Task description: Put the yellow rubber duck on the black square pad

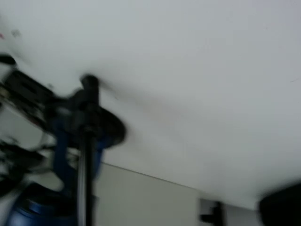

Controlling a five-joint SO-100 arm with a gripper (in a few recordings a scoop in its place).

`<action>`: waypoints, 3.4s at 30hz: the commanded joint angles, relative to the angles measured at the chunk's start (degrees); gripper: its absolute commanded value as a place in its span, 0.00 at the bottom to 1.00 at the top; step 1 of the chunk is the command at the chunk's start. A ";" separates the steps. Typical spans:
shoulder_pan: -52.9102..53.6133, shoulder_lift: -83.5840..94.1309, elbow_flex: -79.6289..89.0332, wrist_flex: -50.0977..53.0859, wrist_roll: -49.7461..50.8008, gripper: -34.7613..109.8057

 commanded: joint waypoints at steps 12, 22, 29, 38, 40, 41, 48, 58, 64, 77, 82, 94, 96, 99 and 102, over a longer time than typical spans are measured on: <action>2.29 2.29 -1.49 0.26 11.16 0.35; 5.01 13.71 -1.14 0.26 10.72 0.32; 5.10 24.61 9.93 -1.41 10.63 0.32; 5.19 43.24 33.49 -11.34 10.28 0.32; 5.19 46.23 37.09 -11.43 10.28 0.32; 5.19 47.72 38.67 -11.43 10.28 0.32; 5.19 57.92 47.02 -11.60 10.28 0.32; 5.54 60.82 56.87 -19.16 11.43 0.32; 5.54 60.82 59.50 -23.03 17.58 0.32; 5.45 60.82 65.13 -30.06 19.34 0.32; 5.45 60.82 65.21 -30.06 19.25 0.32; 4.83 66.18 68.64 -29.44 18.37 0.32; 4.75 68.20 69.17 -29.44 18.28 0.32; 4.83 70.22 69.35 -29.36 18.28 0.32; 5.10 70.31 69.43 -29.27 18.28 0.32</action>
